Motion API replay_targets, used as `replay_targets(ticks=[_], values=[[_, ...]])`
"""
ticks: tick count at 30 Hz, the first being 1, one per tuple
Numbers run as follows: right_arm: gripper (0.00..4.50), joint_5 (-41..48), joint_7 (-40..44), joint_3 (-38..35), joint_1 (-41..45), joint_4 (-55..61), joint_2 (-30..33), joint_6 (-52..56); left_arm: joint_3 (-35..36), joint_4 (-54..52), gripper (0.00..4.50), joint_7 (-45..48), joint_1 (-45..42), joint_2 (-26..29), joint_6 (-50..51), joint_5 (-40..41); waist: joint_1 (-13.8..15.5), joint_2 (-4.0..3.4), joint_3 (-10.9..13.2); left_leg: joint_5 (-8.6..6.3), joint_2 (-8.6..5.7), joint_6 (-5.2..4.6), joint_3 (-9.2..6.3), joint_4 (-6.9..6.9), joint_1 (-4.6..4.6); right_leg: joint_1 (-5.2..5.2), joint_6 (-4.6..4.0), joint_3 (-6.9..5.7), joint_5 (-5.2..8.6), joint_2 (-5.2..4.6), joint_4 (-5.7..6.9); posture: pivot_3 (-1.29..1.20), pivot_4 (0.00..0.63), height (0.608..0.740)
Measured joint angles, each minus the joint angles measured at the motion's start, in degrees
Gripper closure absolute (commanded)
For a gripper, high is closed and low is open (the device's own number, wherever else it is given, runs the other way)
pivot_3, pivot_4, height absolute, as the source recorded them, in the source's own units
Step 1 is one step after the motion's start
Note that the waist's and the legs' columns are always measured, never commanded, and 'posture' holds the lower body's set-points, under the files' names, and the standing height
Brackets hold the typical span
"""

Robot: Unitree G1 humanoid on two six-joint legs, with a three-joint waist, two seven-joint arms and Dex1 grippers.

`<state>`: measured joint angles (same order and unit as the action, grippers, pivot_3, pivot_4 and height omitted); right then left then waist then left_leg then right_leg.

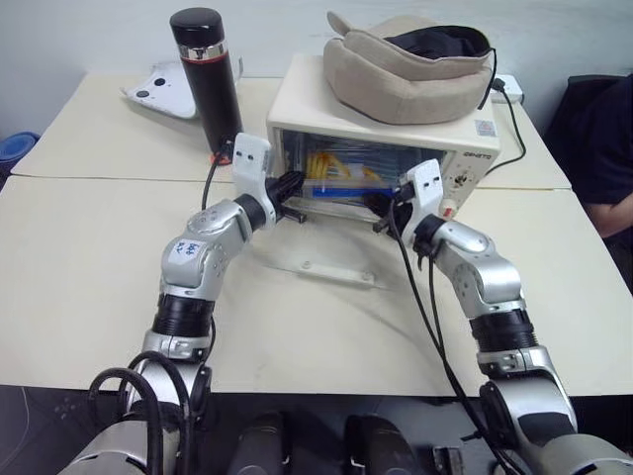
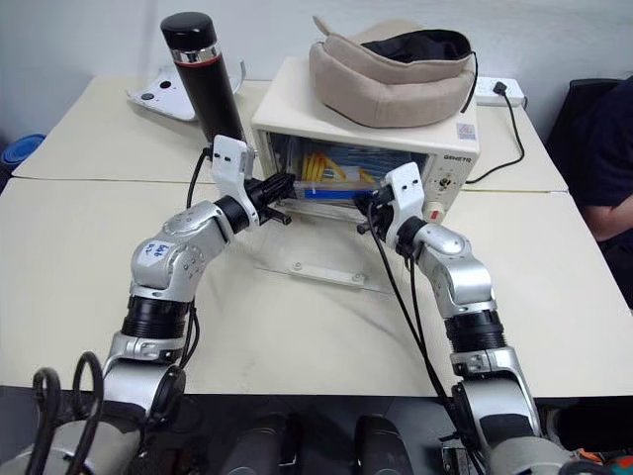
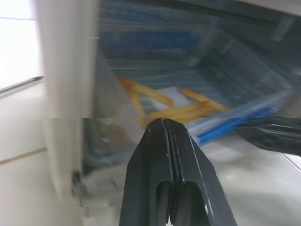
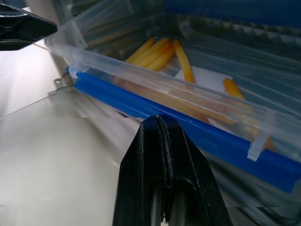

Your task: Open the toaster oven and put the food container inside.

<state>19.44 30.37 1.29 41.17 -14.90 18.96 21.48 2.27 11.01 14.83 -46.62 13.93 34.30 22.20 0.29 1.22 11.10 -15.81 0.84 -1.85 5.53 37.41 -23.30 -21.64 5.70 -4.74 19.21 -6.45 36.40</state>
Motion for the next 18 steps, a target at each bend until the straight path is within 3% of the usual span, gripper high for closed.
replay_targets(ticks=[6, 8, 13, 18], values=[[4.48, 3.6, 4.7, -1.7, -1.9, 5.9, 1.5, 4.0, 0.0, -0.3, 4.5, 5.4, 0.4, 1.3, 0.0, 0.3, -0.4, 0.0, 0.0, 0.01, 0.02, 0.02, -0.02, -0.03, 0.02, 0.0, 0.0, -0.24, 0.0, -0.01, 0.02, 0.0, 0.15, 0.74], [4.5, 7.6, 8.1, -1.9, -5.7, 13.1, 4.5, 9.0, 0.1, -4.2, 3.95, 9.1, 2.4, 4.7, 2.5, 2.4, -0.5, 0.0, 0.0, 0.01, 0.02, 0.02, -0.02, -0.1, 0.01, -0.02, 0.0, -0.2, 0.0, -0.02, -0.01, 0.0, 0.15, 0.74], [4.5, 18.6, 15.8, -6.3, -21.0, 32.2, 17.6, 21.5, 6.2, -18.9, 2.46, 24.1, 10.2, 22.1, 11.5, 12.4, -0.5, -0.01, 0.0, -0.04, 0.11, 0.1, -0.1, -0.18, 0.03, 0.07, -0.05, 0.02, 0.03, -0.02, -0.24, 0.0, 0.15, 0.74], [4.5, 22.6, 16.5, -7.5, -32.5, 40.7, 21.3, 26.0, 9.9, -28.7, 0.99, 37.6, 13.7, 36.2, 17.4, 21.8, -0.3, -0.01, 0.0, -0.07, 0.05, 0.13, -0.08, -0.18, 0.18, 0.16, -0.05, 0.16, 0.03, -0.11, -0.4, 0.0, 0.15, 0.74]])
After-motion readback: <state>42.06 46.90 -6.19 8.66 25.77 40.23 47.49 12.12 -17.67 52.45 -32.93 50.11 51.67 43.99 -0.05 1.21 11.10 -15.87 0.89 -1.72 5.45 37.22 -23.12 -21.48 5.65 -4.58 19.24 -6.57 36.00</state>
